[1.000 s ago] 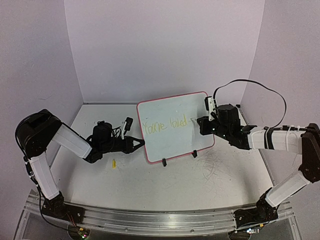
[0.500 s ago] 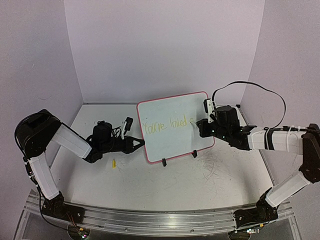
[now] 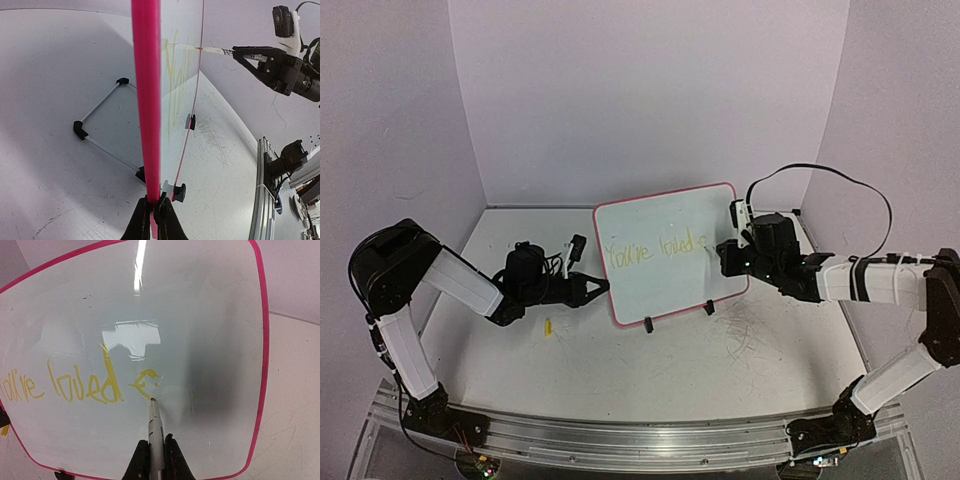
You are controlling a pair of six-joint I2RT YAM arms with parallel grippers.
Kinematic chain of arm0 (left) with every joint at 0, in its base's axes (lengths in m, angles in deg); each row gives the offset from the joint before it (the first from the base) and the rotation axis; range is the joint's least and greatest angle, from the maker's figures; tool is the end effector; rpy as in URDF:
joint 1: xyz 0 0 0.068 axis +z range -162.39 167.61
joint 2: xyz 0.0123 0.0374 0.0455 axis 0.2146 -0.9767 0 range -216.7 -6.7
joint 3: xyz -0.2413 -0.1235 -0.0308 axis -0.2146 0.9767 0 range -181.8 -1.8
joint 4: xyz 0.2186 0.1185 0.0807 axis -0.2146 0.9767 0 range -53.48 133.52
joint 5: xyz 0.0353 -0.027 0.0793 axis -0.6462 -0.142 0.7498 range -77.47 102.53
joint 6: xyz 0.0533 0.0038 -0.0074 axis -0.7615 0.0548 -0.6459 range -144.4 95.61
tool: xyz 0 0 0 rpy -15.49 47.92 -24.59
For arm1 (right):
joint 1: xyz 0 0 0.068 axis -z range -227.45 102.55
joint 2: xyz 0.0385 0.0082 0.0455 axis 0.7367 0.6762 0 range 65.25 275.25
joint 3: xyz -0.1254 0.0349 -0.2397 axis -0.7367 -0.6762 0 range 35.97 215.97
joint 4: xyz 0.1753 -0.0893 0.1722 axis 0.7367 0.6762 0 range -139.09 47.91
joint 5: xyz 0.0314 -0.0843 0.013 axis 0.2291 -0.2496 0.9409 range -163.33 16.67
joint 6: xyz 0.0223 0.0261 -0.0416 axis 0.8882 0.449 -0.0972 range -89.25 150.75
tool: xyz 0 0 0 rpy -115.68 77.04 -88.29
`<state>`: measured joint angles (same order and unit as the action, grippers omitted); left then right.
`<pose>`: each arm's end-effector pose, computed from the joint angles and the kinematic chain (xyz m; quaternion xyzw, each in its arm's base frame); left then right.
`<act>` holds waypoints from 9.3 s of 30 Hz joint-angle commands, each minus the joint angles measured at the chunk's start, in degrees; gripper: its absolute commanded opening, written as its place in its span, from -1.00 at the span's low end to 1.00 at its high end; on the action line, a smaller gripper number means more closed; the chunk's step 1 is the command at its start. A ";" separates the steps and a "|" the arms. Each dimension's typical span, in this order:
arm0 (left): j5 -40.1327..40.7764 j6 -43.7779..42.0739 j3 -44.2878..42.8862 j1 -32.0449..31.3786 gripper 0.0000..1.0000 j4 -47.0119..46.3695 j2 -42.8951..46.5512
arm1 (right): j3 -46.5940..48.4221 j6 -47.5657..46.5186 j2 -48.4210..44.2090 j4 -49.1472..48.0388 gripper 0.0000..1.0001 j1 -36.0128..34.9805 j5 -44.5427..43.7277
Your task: Write a sentence on the whiteboard
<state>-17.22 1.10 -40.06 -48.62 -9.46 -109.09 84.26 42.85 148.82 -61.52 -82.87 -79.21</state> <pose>0.2615 -0.2136 0.1444 0.2232 0.7651 -0.4693 0.3802 0.2677 0.1859 0.2408 -0.1404 0.8206 0.1834 0.5227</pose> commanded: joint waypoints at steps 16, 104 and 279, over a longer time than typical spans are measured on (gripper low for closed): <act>0.50 -1.93 -1.72 -1.22 -1.00 7.08 -0.28 | 7.53 -0.59 4.74 -4.17 -1.00 1.01 -3.79; 2.30 -3.34 -1.55 -1.41 -1.00 9.98 1.23 | 5.50 0.66 2.91 -1.65 -1.00 3.25 -2.06; 3.40 -5.46 -1.93 -1.44 -1.00 13.73 2.19 | -0.33 2.32 2.98 -3.05 -1.00 5.45 2.96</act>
<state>-15.79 -2.51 -42.31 -50.35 -2.00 -107.56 85.23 44.59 152.74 -67.04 -77.34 -76.51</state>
